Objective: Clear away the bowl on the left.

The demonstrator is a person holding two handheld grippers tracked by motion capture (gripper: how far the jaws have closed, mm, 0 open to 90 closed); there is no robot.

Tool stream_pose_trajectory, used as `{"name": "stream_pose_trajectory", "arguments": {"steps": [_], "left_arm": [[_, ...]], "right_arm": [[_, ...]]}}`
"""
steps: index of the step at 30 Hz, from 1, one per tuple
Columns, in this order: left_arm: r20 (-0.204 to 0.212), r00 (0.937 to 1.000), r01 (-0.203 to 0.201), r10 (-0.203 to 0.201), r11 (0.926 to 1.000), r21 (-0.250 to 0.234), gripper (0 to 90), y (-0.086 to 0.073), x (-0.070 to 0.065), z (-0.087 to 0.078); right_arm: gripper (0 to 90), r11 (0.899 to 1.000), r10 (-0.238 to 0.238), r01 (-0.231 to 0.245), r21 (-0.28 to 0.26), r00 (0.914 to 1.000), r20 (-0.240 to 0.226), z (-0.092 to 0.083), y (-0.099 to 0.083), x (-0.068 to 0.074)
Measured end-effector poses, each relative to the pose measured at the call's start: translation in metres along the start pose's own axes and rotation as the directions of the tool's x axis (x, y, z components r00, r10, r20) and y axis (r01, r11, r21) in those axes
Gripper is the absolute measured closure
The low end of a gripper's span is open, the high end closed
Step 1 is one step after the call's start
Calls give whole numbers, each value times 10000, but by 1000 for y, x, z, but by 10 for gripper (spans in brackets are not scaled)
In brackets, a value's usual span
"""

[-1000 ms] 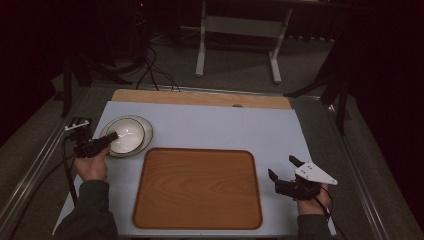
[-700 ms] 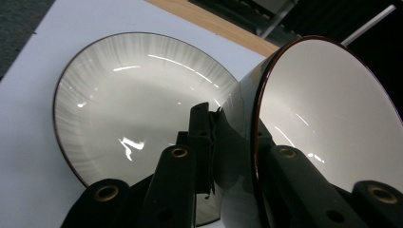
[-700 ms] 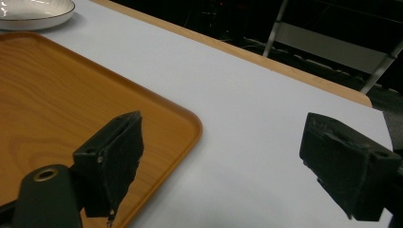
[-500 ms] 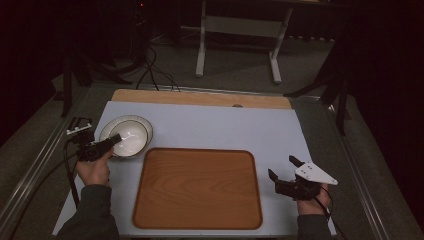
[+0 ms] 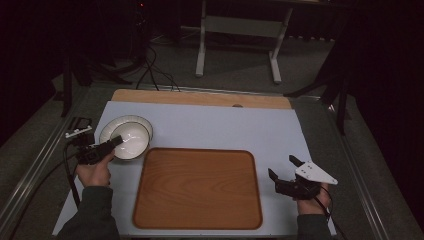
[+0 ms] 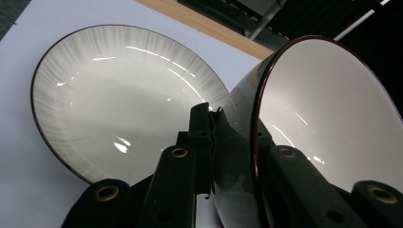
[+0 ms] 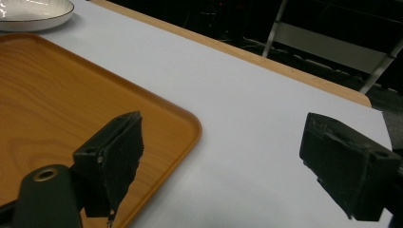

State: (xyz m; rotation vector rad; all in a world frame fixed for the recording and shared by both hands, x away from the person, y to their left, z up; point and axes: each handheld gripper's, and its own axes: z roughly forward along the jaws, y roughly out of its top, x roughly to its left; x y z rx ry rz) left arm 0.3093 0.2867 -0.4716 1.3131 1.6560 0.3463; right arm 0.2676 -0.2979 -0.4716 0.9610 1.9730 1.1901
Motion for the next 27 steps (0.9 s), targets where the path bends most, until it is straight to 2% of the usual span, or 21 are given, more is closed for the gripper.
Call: {"name": "stream_pose_trajectory", "arguments": {"steps": [10,27], "left_arm": [[395,9991,-120,124,9999,-102,800,-1,-13,-3],[726,9966,-392,397,9992,-84,801,-4,-33,-6]], "right_arm": [[141,10000,-1,2,-46,10000,68,-3,0,-1],[141,10000,34,-34,-52,10000,40,-2,-1,-2]]}}
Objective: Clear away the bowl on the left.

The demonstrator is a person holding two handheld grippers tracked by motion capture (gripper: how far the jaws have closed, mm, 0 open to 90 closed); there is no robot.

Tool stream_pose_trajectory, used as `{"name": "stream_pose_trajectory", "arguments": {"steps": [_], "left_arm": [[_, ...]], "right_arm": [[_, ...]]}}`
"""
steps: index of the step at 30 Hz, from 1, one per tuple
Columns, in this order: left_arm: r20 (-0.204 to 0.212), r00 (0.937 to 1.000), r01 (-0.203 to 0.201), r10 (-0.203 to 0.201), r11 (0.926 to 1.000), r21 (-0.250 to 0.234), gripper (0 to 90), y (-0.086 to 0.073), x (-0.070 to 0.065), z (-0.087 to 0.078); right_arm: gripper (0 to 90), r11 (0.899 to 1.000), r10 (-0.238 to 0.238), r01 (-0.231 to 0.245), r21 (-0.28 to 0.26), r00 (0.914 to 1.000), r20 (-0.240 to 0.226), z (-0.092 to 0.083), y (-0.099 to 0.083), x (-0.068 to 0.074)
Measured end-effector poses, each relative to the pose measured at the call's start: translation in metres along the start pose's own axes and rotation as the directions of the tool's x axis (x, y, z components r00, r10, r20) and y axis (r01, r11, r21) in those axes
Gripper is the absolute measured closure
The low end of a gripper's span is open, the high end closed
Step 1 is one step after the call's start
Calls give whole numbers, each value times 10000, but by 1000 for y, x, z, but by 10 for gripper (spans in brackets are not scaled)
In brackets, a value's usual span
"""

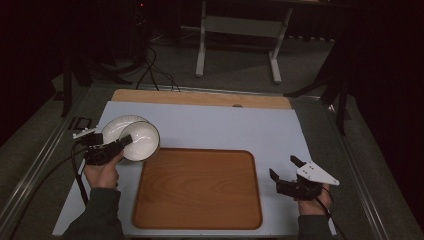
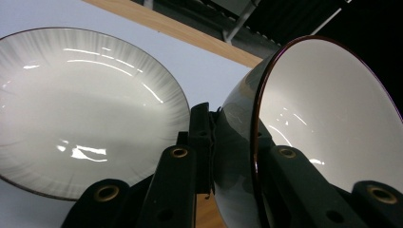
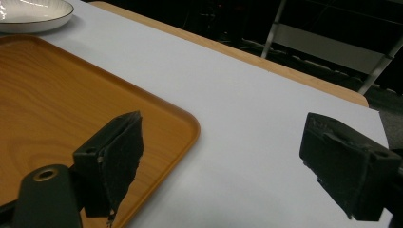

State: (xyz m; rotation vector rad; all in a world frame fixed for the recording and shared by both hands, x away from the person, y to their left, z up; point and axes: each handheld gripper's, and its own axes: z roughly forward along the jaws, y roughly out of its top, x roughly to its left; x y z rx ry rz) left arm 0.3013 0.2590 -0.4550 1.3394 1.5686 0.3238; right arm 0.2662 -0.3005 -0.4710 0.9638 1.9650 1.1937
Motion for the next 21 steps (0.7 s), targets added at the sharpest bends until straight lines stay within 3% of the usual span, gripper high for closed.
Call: {"name": "stream_pose_trajectory", "arguments": {"steps": [21], "left_arm": [[403,9985,-373,367,9992,159,801,-4,-20,5]], "right_arm": [[141,10000,-24,24,-46,10000,-19,0,1,0]]}}
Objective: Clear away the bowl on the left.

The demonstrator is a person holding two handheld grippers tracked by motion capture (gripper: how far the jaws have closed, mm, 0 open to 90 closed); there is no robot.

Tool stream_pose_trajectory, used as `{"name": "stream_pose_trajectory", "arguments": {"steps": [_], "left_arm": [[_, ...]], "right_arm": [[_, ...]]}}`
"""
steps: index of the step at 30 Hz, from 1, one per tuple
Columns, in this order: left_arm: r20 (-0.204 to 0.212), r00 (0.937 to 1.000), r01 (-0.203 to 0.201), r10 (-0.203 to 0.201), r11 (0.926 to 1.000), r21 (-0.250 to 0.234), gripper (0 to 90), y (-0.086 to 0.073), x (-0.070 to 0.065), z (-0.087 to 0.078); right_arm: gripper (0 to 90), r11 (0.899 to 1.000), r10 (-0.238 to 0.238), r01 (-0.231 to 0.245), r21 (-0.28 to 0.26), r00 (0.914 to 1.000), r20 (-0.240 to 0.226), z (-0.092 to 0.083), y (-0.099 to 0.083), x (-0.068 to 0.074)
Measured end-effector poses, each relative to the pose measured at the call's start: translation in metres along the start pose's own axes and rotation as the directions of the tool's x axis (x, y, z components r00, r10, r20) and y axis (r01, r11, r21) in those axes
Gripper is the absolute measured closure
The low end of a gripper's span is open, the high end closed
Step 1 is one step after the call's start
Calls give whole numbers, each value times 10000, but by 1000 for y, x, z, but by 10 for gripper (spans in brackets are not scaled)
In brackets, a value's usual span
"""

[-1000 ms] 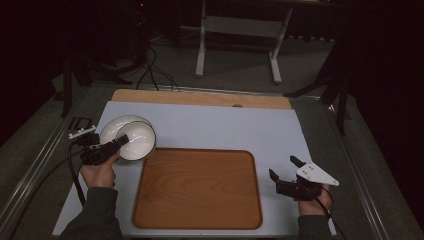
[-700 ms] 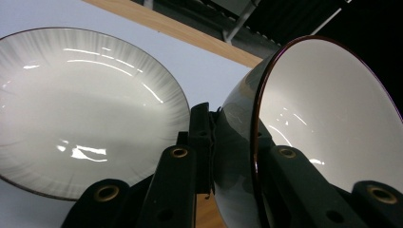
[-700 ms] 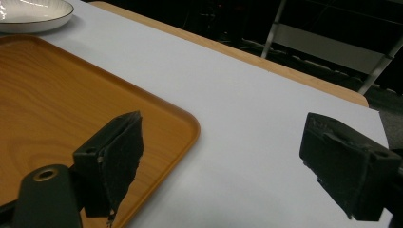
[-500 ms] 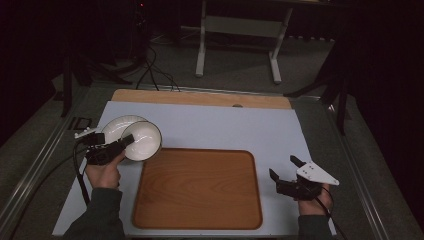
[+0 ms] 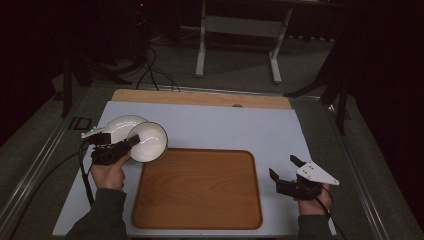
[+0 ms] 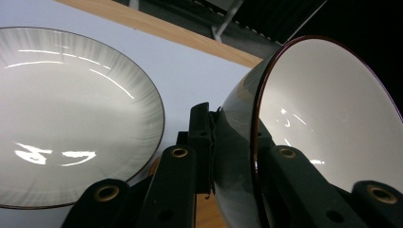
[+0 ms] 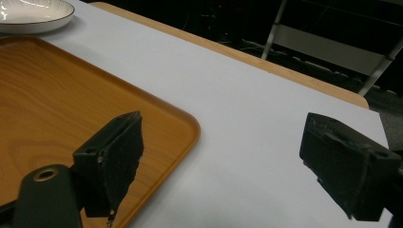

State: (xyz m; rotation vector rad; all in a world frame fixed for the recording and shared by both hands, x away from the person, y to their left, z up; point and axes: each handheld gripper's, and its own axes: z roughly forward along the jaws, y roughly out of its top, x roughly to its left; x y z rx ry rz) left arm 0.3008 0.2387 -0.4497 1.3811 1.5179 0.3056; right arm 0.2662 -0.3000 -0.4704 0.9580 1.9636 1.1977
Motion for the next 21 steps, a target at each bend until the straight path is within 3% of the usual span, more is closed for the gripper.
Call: {"name": "stream_pose_trajectory", "arguments": {"steps": [21], "left_arm": [[415,9982,-446,434,9986,295,801,-6,-22,11]], "right_arm": [[141,10000,-45,45,4,10000,-6,0,0,0]]}}
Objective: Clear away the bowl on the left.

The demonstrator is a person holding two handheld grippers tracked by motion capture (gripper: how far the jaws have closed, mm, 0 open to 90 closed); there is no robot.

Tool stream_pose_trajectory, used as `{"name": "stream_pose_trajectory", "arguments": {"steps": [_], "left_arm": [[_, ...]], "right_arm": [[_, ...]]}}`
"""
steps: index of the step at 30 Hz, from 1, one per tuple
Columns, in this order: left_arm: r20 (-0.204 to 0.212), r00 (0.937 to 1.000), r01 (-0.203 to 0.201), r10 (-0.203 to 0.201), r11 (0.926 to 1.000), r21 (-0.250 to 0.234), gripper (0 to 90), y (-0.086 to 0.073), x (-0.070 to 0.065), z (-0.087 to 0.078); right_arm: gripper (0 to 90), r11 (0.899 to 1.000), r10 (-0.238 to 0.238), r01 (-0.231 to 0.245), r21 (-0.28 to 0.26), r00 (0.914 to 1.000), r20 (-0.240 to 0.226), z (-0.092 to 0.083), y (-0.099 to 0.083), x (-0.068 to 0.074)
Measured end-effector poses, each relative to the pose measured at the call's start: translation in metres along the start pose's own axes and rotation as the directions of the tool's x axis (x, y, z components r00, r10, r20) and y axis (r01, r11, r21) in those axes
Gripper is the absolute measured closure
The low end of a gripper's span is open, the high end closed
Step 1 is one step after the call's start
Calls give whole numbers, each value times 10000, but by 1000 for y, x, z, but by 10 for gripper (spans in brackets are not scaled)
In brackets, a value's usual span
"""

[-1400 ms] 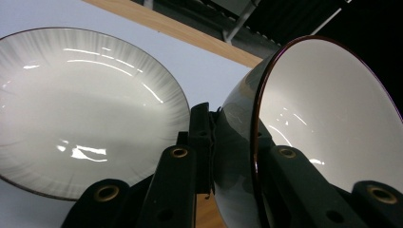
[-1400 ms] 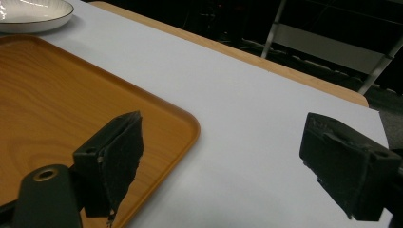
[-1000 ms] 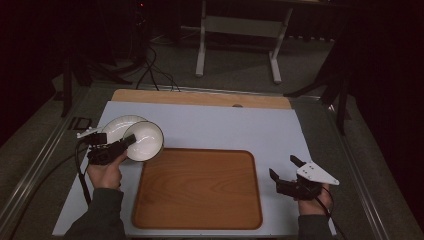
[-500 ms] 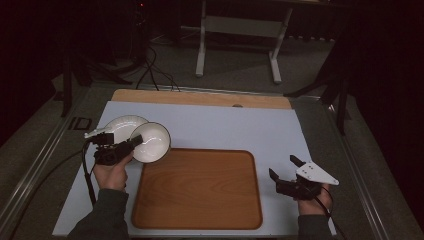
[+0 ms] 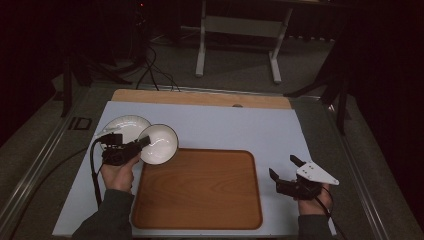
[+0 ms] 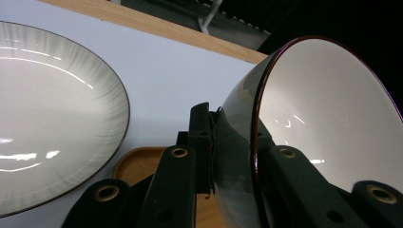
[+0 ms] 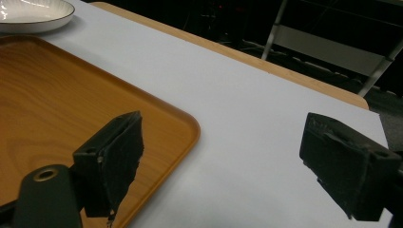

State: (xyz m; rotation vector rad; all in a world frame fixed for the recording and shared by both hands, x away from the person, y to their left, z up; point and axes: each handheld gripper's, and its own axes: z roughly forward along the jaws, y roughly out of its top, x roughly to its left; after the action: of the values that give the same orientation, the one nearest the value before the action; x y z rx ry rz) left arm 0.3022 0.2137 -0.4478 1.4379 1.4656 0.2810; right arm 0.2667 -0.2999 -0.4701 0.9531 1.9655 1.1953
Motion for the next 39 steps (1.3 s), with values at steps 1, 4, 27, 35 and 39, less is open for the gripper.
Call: {"name": "stream_pose_trajectory", "arguments": {"steps": [1,4,27,35,39], "left_arm": [[23,10000,0,0,10000,12,801,0,-1,0],[58,10000,-57,57,10000,44,801,-1,-3,2],[337,9980,-565,544,9961,673,800,-10,-20,17],[427,9967,-730,695,9935,879,800,-14,-24,22],[456,9960,-812,770,9920,964,800,-15,-27,24]], "right_arm": [[141,10000,1,-1,-4,10000,1,0,0,0],[141,10000,7,-7,14,10000,-3,0,0,0],[143,10000,-18,18,15,10000,-12,0,0,0],[145,10000,-26,26,22,10000,-35,0,0,0],[144,10000,-26,26,24,10000,-33,0,0,0]]}}
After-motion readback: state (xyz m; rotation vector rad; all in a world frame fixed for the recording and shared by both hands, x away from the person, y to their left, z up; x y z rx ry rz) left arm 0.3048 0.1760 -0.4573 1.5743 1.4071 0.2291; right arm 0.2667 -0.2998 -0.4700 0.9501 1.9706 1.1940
